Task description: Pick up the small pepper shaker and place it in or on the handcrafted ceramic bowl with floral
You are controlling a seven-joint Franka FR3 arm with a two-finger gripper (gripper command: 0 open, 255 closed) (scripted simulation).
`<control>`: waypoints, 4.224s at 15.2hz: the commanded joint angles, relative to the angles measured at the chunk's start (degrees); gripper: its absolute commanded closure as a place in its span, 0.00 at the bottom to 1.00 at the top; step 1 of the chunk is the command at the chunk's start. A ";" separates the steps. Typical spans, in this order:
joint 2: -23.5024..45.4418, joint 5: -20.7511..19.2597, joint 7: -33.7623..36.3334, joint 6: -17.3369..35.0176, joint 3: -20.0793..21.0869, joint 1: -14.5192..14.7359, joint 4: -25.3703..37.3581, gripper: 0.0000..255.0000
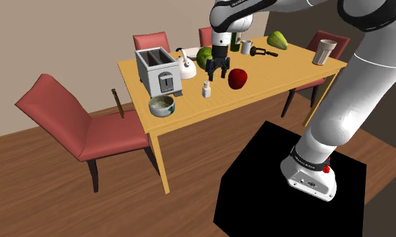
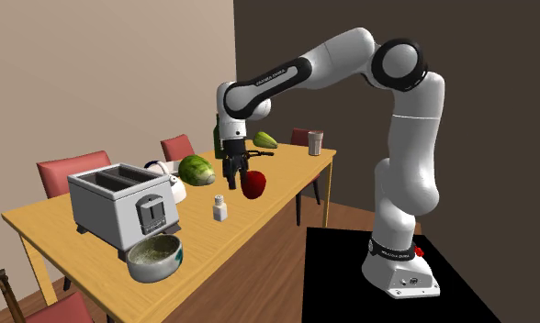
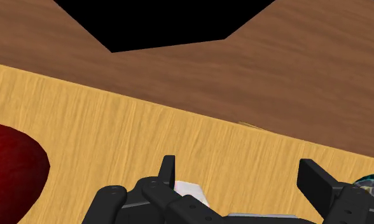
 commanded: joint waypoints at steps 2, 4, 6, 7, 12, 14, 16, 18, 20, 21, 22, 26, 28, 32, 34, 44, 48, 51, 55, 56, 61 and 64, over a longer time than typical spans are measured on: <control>6.97 0.90 0.22 0.70 -0.59 -0.60 5.46 0.00; 11.65 1.57 0.49 0.76 -0.89 -1.05 9.55 0.00; 16.36 2.25 0.82 0.53 -1.13 -1.59 13.96 0.00; 17.00 2.34 0.87 0.48 -1.15 -1.68 14.59 0.00; 17.76 2.77 0.58 4.09 -0.86 -1.38 11.74 0.00; 18.27 3.03 0.41 5.93 -0.70 -1.24 10.41 0.00; 18.26 3.03 0.41 5.93 -0.71 -1.24 10.41 0.00; 18.27 3.03 0.41 5.93 -0.71 -1.24 10.41 0.00; 18.27 3.03 0.41 5.93 -0.71 -1.24 10.41 0.00; 18.27 3.03 0.41 5.93 -0.71 -1.24 10.41 0.00; 18.26 3.03 0.41 5.92 -0.71 -1.24 10.42 0.00; 18.27 3.03 0.41 5.93 -0.71 -1.24 10.41 1.00; 18.26 3.03 0.41 5.92 -0.71 -1.24 10.41 1.00; 18.27 3.03 0.41 5.93 -0.71 -1.23 10.41 1.00; 17.55 2.81 0.71 4.64 -0.77 -1.22 11.02 1.00; 14.62 1.90 2.10 -2.02 -1.01 -1.21 14.90 1.00; 13.74 1.63 2.62 -4.77 -1.08 -1.23 16.83 1.00; 13.20 1.45 2.99 -6.87 -1.12 -1.26 18.42 1.00; 12.64 1.27 3.48 -9.72 -1.17 -1.30 20.76 1.00; 12.53 1.23 3.59 -10.44 -1.18 -1.32 21.38 1.00; 12.18 1.09 4.14 -13.89 -1.23 -1.40 24.53 1.00; 12.88 1.49 7.86 -13.80 0.33 0.76 25.78 1.00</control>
